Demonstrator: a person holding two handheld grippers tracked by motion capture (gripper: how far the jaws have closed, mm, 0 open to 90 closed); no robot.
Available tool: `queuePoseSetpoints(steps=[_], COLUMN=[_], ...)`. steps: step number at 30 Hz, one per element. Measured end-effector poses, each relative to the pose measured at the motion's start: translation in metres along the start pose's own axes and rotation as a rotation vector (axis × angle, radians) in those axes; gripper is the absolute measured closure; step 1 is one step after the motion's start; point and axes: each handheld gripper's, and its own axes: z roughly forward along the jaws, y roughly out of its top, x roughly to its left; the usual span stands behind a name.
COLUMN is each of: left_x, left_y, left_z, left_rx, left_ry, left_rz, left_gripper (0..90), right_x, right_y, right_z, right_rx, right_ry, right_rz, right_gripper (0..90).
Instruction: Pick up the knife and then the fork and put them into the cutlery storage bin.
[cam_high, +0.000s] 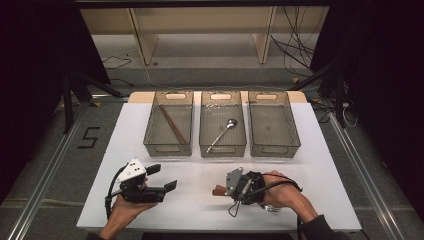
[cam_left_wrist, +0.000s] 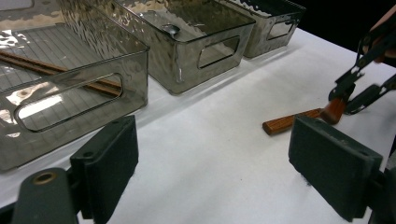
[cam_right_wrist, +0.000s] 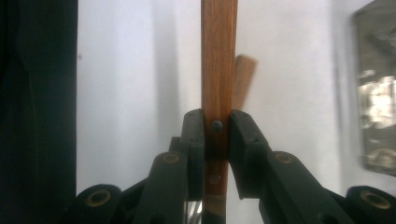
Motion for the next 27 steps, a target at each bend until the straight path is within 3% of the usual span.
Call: queuePoseSetpoints(steps=[3,7,13,21,27], left_x=[0.001,0.001,0.002,0.002,0.002], left_y=[0.000,0.000,0.000,0.000,0.000], left_z=[0.000,-0.001,-0.002,-0.002,-0.003], left_rx=[-0.003,-0.004,-0.017,-0.020,-0.019], left_ry=[0.003,0.004,0.008,0.009,0.008], left_rz=[0.002,0.002,0.003,0.003,0.002], left_gripper=[15.6,15.6,15.6,15.6,15.6], right_x=[-0.005,-0.012,-0.030,-0.057,-0.074], right_y=[-0.001,-0.005,-0.015,-0.029,-0.037], right_z=[-0.009,-0.022,-0.043,-0.066,-0.075], right_rx=[-0.032,-0.109,-0.223,-0.356,-0.429], right_ry=[-0.035,-0.057,-0.090,-0.132,-0.144], right_rz=[0.016,0.089,0.220,0.433,0.539], right_gripper=[77.4,77.4,77.4,77.4,77.4])
